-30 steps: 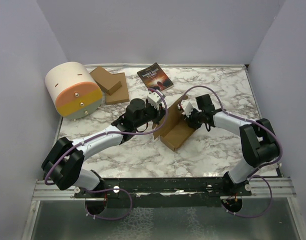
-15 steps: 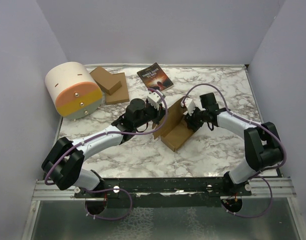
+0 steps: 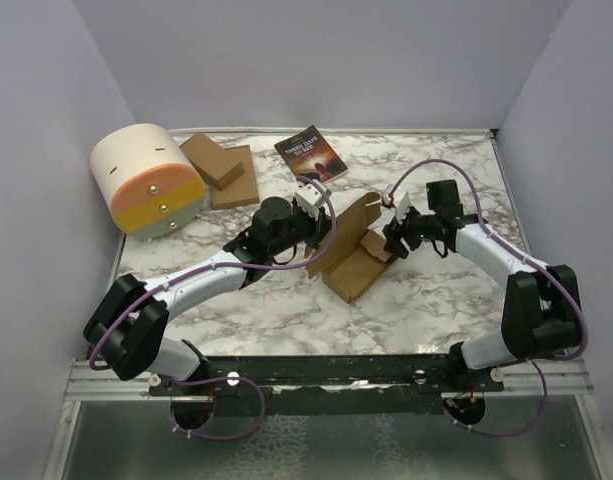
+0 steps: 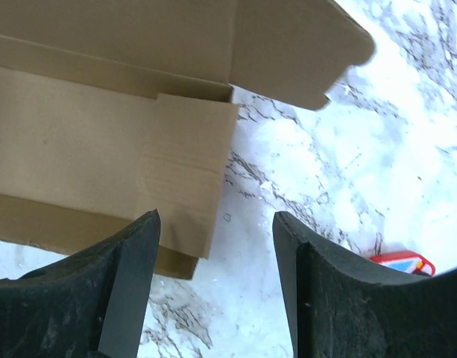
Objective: Fold the paper box
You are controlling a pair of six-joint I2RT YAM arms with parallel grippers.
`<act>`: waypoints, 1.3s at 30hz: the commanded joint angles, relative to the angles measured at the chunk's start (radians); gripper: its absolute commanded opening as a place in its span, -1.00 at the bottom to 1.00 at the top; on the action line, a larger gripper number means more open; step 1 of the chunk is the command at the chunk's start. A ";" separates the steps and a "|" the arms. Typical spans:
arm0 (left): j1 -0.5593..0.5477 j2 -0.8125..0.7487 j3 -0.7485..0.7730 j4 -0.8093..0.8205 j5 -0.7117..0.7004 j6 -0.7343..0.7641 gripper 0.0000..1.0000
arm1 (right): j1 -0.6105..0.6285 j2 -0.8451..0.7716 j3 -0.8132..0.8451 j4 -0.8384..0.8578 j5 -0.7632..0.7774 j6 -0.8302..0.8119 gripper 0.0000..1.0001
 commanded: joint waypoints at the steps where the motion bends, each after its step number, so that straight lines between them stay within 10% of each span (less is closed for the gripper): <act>1: -0.001 -0.008 0.027 0.016 -0.010 0.001 -1.00 | -0.049 -0.017 -0.001 -0.019 -0.092 -0.007 0.24; 11: -0.001 0.016 0.037 0.035 0.027 0.003 -1.00 | -0.049 0.171 0.069 -0.021 -0.111 0.079 -0.10; 21: -0.001 0.066 0.064 0.083 0.134 -0.013 -1.00 | 0.059 0.189 0.005 0.107 0.237 0.070 -0.96; 26: -0.001 0.057 0.046 0.108 0.138 -0.043 -0.91 | 0.073 0.155 -0.014 0.156 0.289 0.057 -0.98; 33: 0.030 -0.039 -0.028 0.136 0.086 -0.074 -0.11 | 0.073 0.153 0.002 0.101 0.155 0.028 -0.90; 39: 0.172 -0.192 -0.103 0.051 -0.055 -0.106 -0.04 | 0.072 0.158 0.004 0.090 0.131 0.018 -0.91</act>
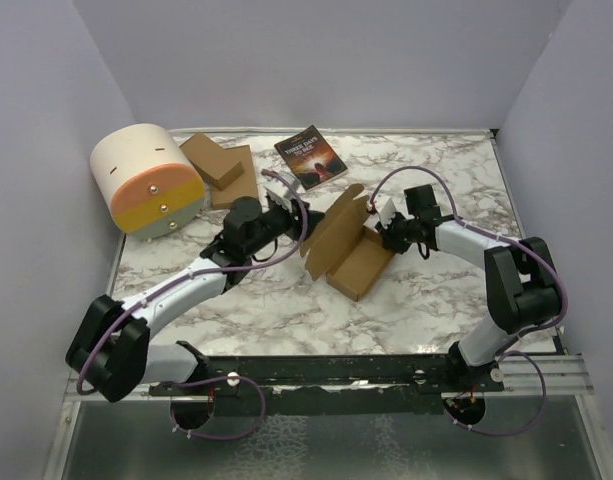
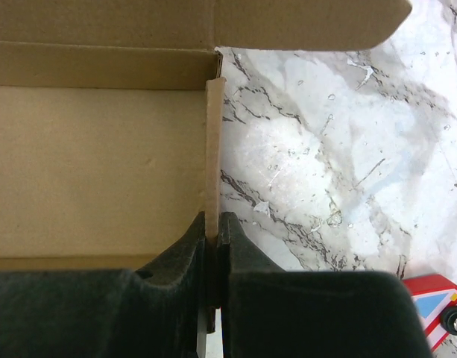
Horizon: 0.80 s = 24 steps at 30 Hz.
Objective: Fold the paper box
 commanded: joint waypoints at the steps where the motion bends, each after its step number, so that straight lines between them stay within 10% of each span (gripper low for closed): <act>1: 0.137 -0.134 -0.052 -0.052 -0.147 -0.059 -0.08 | 0.001 -0.011 0.003 -0.029 -0.043 -0.027 -0.92; 9: 0.262 -0.055 -0.126 -0.038 -0.043 -0.160 -0.86 | 0.001 -0.010 0.005 -0.033 -0.074 -0.046 -0.95; 19: 0.109 0.314 -0.032 0.179 0.162 -0.209 -0.89 | 0.003 0.020 0.047 -0.066 -0.130 -0.063 -0.86; 24: 0.077 0.400 0.006 0.209 0.163 -0.231 -0.88 | 0.002 0.016 0.065 -0.079 -0.136 -0.057 -0.47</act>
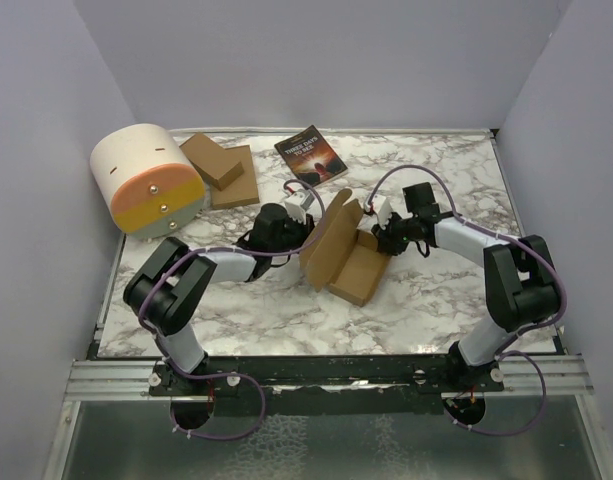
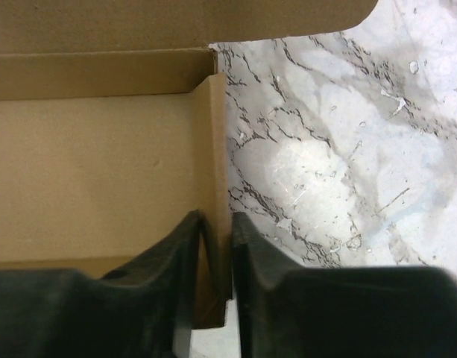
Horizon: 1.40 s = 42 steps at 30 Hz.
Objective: Fold the paper box
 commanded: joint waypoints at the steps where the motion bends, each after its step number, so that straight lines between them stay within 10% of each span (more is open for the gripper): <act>1: -0.012 0.049 0.049 0.098 0.044 -0.032 -0.88 | 0.002 -0.002 0.038 -0.026 -0.042 -0.003 -0.41; 12: -0.023 0.079 0.067 0.092 0.039 -0.037 -0.88 | -0.005 -0.148 0.041 -0.051 -0.088 0.028 0.22; 18: -0.024 0.082 0.076 0.085 0.043 -0.037 -0.88 | -0.105 -0.275 0.007 -0.084 -0.197 0.026 0.25; 25: -0.030 0.098 0.099 0.076 0.050 -0.030 -0.88 | -0.232 -0.321 -0.093 -0.151 -0.101 -0.043 -0.79; 42: -0.067 0.156 0.164 0.056 0.066 -0.022 -0.89 | -0.193 -0.039 0.015 -0.159 -0.252 0.021 -0.91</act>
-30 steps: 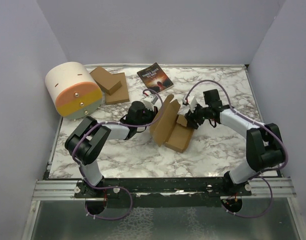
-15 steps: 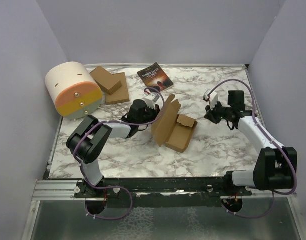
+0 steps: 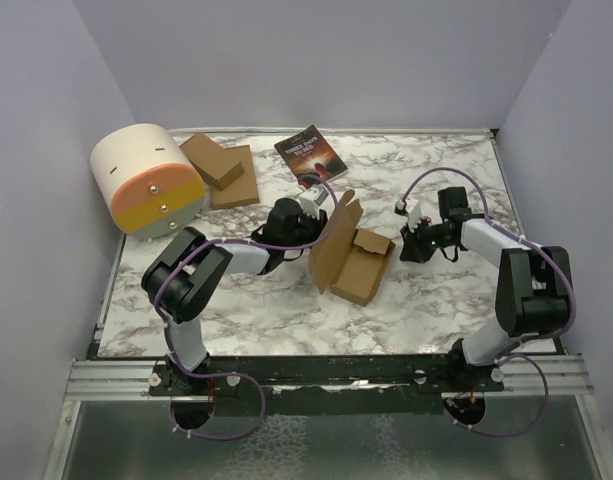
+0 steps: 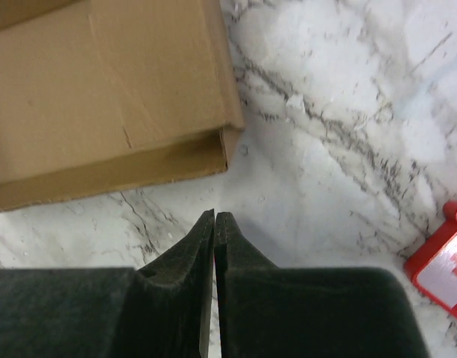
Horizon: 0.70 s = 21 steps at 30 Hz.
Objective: Fold the paper box
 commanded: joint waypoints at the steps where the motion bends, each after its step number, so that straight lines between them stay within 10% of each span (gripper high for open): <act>1: -0.016 0.026 0.045 -0.002 0.036 0.014 -0.89 | 0.051 0.039 0.076 0.056 -0.082 0.060 -0.91; 21: -0.036 0.046 0.084 -0.059 0.006 0.040 -0.90 | 0.090 -0.020 0.075 -0.007 -0.006 -0.031 -0.79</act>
